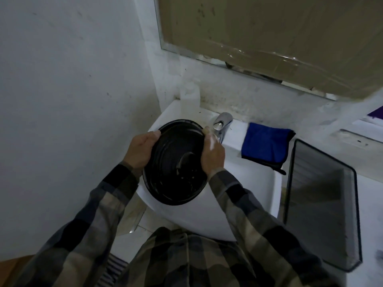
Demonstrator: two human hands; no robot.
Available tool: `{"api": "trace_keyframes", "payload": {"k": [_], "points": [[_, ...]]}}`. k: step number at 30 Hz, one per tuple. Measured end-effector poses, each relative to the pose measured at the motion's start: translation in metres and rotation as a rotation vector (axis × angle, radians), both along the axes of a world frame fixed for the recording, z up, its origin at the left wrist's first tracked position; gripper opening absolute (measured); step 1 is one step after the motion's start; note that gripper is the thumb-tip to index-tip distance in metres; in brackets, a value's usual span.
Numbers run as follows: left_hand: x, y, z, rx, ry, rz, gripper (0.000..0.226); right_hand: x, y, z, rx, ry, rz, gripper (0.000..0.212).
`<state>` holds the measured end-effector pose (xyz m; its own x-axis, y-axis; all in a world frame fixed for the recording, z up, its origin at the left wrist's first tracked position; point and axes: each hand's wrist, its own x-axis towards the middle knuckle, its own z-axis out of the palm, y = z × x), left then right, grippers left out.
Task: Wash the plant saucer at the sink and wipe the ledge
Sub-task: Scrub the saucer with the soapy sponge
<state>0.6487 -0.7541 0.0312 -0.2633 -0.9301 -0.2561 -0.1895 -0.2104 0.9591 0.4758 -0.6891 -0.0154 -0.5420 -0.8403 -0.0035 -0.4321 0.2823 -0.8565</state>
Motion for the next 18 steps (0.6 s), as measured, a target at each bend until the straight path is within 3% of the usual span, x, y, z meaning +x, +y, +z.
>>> {"api": "trace_keyframes", "payload": {"k": [5, 8, 11, 12, 18], "points": [[0.004, 0.001, -0.004, 0.186, 0.216, 0.305, 0.03, 0.019, 0.014, -0.007, -0.103, -0.13, -0.167, 0.053], [0.003, 0.007, -0.007, 0.25, 0.281, 0.42, 0.03, 0.028, 0.015, -0.004, -0.128, -0.096, -0.202, 0.041], [-0.007, 0.012, -0.005, 0.318, 0.355, 0.516, 0.031, 0.055, 0.029, -0.002, -0.222, 0.082, 0.001, 0.041], [-0.01, 0.012, -0.004, 0.325, 0.352, 0.52, 0.031, 0.065, 0.034, 0.001, -0.223, 0.223, 0.095, 0.043], [-0.007, 0.005, 0.012, 0.28, 0.245, 0.397, 0.033, 0.073, 0.009, 0.026, -0.277, 0.593, 0.573, 0.048]]}}
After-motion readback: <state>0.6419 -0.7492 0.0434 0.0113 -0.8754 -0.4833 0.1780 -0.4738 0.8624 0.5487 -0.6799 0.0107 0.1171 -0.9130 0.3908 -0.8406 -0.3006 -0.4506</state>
